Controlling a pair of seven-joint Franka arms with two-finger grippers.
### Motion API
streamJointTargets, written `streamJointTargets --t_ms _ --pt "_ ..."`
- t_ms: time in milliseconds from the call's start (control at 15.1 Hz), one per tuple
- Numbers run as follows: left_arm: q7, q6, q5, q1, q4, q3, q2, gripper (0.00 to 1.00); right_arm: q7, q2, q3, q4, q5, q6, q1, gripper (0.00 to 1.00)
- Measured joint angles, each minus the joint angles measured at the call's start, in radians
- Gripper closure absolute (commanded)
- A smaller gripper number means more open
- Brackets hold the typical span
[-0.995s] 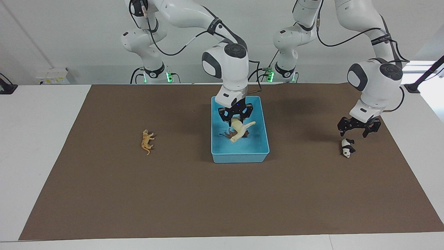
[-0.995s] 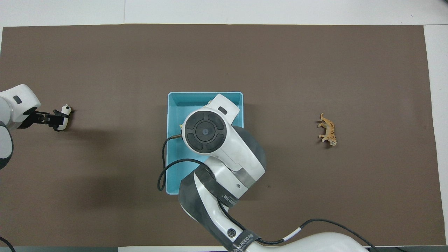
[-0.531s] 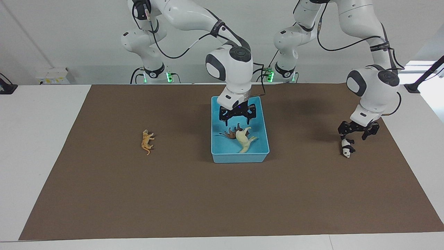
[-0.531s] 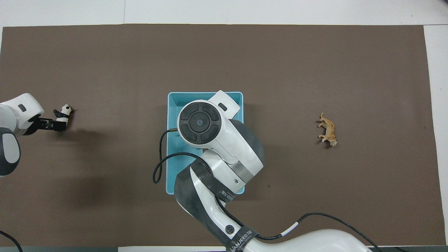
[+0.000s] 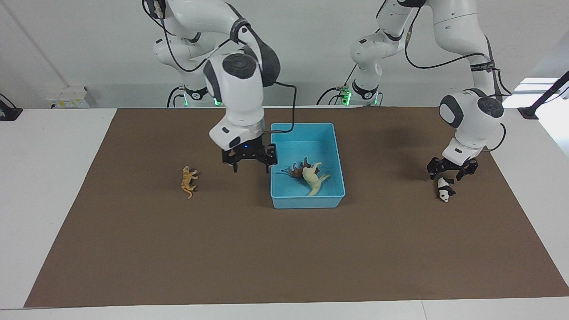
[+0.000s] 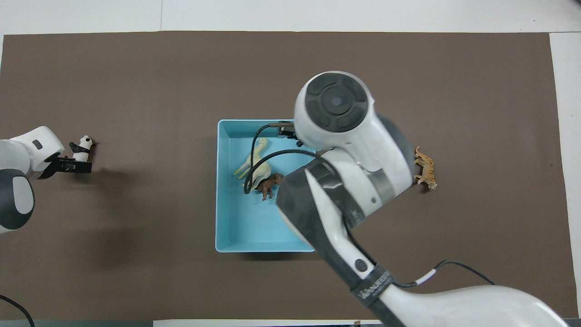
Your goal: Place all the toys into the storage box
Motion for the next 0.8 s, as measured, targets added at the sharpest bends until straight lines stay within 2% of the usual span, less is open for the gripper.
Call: streamJointTargets --t_ms 265,332,464,597,730,796 --pt "-0.004 0.024 0.000 0.002 0.000 0.000 0.017 0.08 -0.179 -0.002 -0.001 -0.068 0.000 0.016 -0.140 0.00" --pt "-0.004 0.027 0.000 0.002 0.000 0.000 0.020 0.15 -0.225 -0.007 -0.001 -0.099 0.001 0.039 -0.172 0.00" --pt "-0.005 0.031 0.000 0.003 0.000 0.000 0.024 0.35 -0.291 -0.028 -0.001 -0.186 0.002 0.114 -0.228 0.00" --pt "-0.011 0.033 0.000 0.003 0.000 -0.001 0.025 0.53 -0.341 -0.060 -0.001 -0.308 0.002 0.224 -0.269 0.00" --pt "-0.018 0.034 0.000 0.003 0.001 -0.003 0.025 0.63 -0.365 -0.098 -0.001 -0.455 0.003 0.358 -0.292 0.00" --pt "-0.020 0.034 0.000 0.003 0.002 -0.004 0.025 0.64 -0.367 -0.117 -0.001 -0.523 0.003 0.414 -0.294 0.00"
